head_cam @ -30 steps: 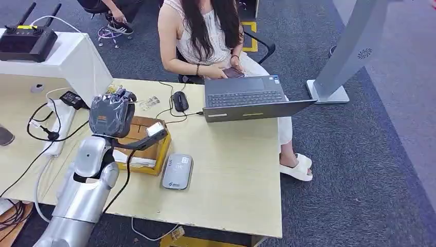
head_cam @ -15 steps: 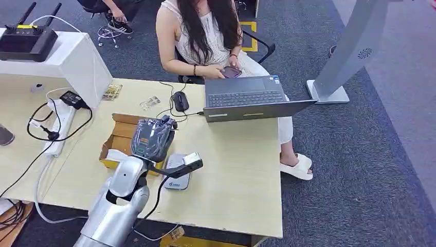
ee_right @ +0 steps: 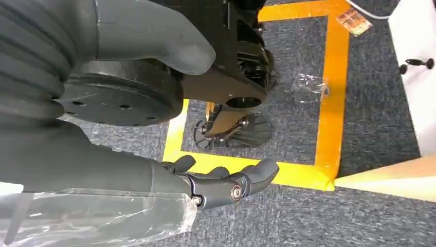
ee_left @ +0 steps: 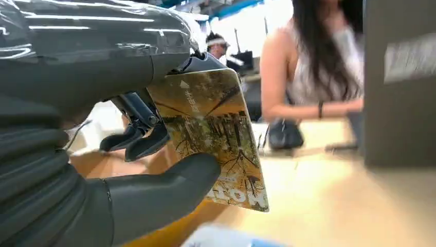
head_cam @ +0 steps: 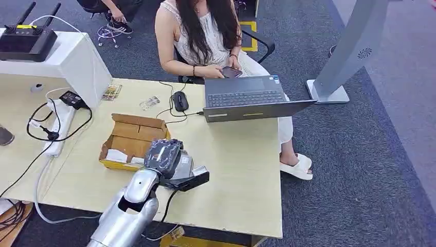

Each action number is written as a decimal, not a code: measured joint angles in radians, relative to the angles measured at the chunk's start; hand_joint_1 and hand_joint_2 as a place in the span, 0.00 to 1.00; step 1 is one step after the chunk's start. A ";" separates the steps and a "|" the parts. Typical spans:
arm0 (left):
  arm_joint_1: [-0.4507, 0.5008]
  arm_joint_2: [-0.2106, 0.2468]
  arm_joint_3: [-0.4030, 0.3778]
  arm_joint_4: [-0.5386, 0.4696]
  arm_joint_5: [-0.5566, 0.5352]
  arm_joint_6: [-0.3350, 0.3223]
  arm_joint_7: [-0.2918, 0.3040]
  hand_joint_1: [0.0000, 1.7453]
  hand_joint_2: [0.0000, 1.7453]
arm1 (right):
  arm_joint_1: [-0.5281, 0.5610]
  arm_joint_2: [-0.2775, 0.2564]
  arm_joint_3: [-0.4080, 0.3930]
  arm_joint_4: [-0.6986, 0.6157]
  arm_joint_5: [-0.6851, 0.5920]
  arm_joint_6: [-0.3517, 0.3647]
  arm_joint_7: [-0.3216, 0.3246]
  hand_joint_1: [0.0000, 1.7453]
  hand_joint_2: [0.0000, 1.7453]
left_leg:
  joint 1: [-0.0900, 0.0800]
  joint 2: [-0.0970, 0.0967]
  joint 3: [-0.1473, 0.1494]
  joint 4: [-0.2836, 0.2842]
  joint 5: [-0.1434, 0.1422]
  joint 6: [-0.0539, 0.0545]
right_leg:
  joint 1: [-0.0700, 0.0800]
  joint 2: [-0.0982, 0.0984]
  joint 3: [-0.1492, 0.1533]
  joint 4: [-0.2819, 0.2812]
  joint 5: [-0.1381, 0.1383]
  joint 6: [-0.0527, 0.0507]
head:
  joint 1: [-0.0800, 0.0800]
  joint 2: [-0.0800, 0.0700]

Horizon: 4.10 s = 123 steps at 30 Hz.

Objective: Pass the card to the sensor for recognition and then transmit it.

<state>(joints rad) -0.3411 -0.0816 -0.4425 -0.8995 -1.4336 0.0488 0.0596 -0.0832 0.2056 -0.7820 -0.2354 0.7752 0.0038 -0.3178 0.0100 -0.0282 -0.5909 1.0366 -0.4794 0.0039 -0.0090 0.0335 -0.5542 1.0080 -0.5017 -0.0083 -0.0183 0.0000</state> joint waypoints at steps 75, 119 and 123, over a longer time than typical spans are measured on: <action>-0.430 0.151 0.132 0.135 -0.105 0.143 0.106 0.00 1.00 | -0.006 0.012 -0.012 0.000 0.030 0.007 -0.007 0.00 1.00 | 0.000 -0.001 -0.001 0.000 0.006 0.000 | 0.000 -0.002 0.000 0.001 0.004 0.001 | 0.000 0.000; 0.198 0.228 0.097 -0.384 0.162 -0.064 -0.018 0.00 1.00 | 0.030 0.001 -0.097 -0.010 -0.018 -0.013 -0.049 0.00 1.00 | 0.000 0.000 -0.002 -0.001 0.003 0.000 | 0.000 -0.001 -0.001 0.000 0.002 0.001 | 0.000 0.000; 0.198 0.237 0.098 -0.358 0.162 -0.064 -0.014 0.00 1.00 | 0.030 0.000 -0.102 -0.010 -0.017 -0.013 -0.048 0.00 1.00 | 0.000 0.000 -0.002 -0.001 0.003 0.000 | 0.000 -0.001 -0.001 0.000 0.002 0.001 | 0.000 0.000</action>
<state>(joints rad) -0.1434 0.1549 -0.3441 -1.2577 -1.2718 -0.0153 0.0454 -0.0535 0.2056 -0.8839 -0.2457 0.7584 -0.0092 -0.3658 0.0100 -0.0285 -0.5927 1.0359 -0.4767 0.0038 -0.0090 0.0327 -0.5553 1.0081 -0.5001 -0.0070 -0.0179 0.0000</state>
